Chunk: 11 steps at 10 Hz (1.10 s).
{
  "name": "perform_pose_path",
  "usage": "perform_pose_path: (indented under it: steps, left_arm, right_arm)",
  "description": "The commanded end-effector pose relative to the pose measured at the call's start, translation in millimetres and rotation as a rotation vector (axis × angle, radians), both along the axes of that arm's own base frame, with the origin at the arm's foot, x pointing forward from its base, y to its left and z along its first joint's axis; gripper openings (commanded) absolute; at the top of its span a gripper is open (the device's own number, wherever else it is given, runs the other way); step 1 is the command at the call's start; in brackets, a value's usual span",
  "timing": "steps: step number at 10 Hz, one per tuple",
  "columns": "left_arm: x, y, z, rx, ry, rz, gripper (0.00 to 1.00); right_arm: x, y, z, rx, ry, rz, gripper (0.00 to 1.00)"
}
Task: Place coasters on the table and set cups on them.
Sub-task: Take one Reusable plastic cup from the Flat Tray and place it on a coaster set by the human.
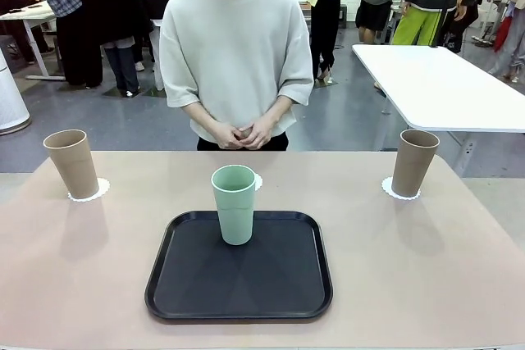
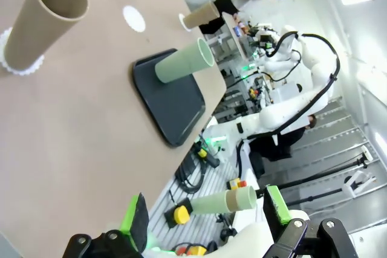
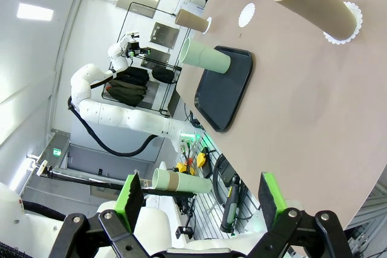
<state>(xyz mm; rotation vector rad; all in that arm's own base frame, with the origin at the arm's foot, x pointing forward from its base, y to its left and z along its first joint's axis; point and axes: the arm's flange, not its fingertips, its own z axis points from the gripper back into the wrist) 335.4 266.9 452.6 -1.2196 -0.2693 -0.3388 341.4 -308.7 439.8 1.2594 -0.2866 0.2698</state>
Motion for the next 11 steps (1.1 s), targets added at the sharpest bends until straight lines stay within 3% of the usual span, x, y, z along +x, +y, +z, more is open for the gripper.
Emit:
perform_pose_path:
  steps: [1, 2, 3, 5, 6, 7, 8, 11]
  left_arm:
    - [-0.3, 0.6, 3.1, 0.011, 0.012, 0.017, 1.00]
    - [-0.3, 0.6, 3.1, 0.011, 0.012, 0.017, 1.00]
    - [-0.3, 0.6, 3.1, 0.011, 0.012, 0.017, 1.00]
    - [-0.3, 0.6, 3.1, 0.011, 0.012, 0.017, 1.00]
    - [-0.3, 0.6, 3.1, 0.011, 0.012, 0.017, 1.00]
    - [-0.3, 0.6, 3.1, 0.011, 0.012, 0.017, 1.00]
    - [-0.3, 0.6, 3.1, 0.011, 0.012, 0.017, 1.00]
    - [-0.3, 0.6, 3.1, 0.011, 0.012, 0.017, 1.00]
  right_arm:
    - [-1.0, 1.6, 0.3, 0.003, -0.007, -0.008, 1.00]
    - [0.0, 0.0, 0.0, 0.000, 0.000, 0.000, 1.00]
    - [-3.6, 9.5, 16.3, -0.090, -0.095, 0.058, 1.00]
    - [-4.0, 53.2, 72.2, -0.362, -0.224, 0.192, 1.00]
    - [-4.6, 77.3, 102.8, -0.423, -0.253, 0.313, 1.00]
    - [-2.8, 98.6, 127.0, -0.506, -0.247, 0.370, 1.00]
    - [-2.3, 123.7, 145.3, -0.570, -0.293, 0.426, 1.00]
    - [9.1, 217.6, 150.4, -0.713, -0.455, 0.572, 1.00]
